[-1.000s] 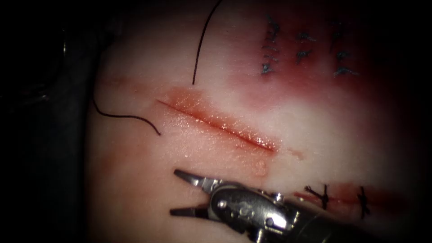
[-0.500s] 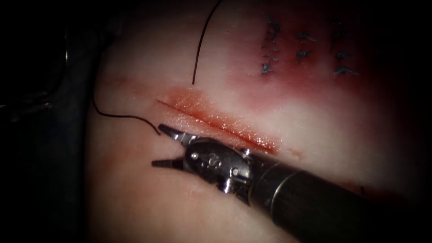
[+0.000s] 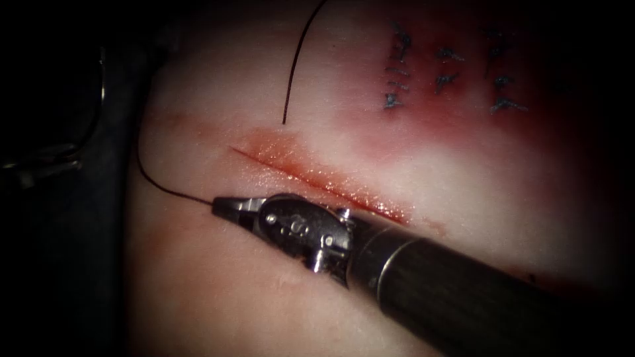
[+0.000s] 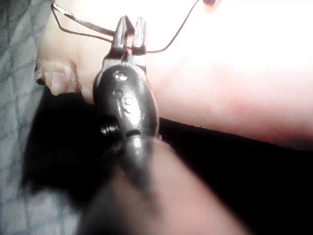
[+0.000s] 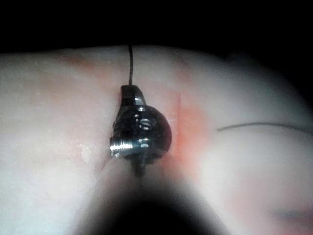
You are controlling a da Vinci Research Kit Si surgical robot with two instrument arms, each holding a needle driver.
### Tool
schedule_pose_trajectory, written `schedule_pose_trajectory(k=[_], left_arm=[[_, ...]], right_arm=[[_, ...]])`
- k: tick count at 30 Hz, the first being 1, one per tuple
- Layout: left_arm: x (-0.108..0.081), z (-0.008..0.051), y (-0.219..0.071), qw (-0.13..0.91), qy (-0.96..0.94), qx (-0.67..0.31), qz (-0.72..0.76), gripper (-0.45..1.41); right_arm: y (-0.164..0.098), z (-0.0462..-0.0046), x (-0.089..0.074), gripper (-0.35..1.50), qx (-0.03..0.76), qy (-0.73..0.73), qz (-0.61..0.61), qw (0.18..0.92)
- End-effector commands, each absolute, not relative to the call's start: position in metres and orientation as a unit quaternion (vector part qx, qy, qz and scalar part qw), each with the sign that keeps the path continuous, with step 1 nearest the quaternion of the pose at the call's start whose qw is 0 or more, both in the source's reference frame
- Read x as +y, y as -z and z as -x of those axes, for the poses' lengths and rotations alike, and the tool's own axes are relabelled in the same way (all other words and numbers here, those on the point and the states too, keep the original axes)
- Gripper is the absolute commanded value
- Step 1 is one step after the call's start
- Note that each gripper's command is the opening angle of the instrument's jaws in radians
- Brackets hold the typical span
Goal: Wound Closure
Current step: Use the right grasper to pull the suture through the skin.
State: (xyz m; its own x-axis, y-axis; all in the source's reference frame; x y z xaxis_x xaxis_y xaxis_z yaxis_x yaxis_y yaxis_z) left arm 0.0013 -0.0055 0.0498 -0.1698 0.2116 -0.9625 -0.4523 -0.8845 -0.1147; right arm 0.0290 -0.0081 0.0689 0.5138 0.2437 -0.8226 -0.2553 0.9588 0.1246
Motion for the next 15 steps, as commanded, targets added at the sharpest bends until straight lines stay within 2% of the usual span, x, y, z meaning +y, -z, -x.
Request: schedule_pose_trajectory(k=[1, 7, 15], left_arm=[[-0.005, -0.0008, -0.050, 0.217, -0.758, 0.099, 0.607, -0.35], [-0.006, 0.0003, -0.051, 0.224, -0.753, 0.095, 0.611, -0.35], [-0.008, 0.0028, -0.052, 0.223, -0.753, 0.077, 0.615, -0.35]], right_arm=[[-0.069, -0.0290, -0.009, -0.35, 0.470, -0.142, 0.007, 0.871], [-0.066, -0.0289, -0.014, -0.35, 0.470, -0.123, -0.001, 0.874], [-0.062, -0.0315, -0.022, -0.35, 0.478, -0.087, -0.016, 0.874]])
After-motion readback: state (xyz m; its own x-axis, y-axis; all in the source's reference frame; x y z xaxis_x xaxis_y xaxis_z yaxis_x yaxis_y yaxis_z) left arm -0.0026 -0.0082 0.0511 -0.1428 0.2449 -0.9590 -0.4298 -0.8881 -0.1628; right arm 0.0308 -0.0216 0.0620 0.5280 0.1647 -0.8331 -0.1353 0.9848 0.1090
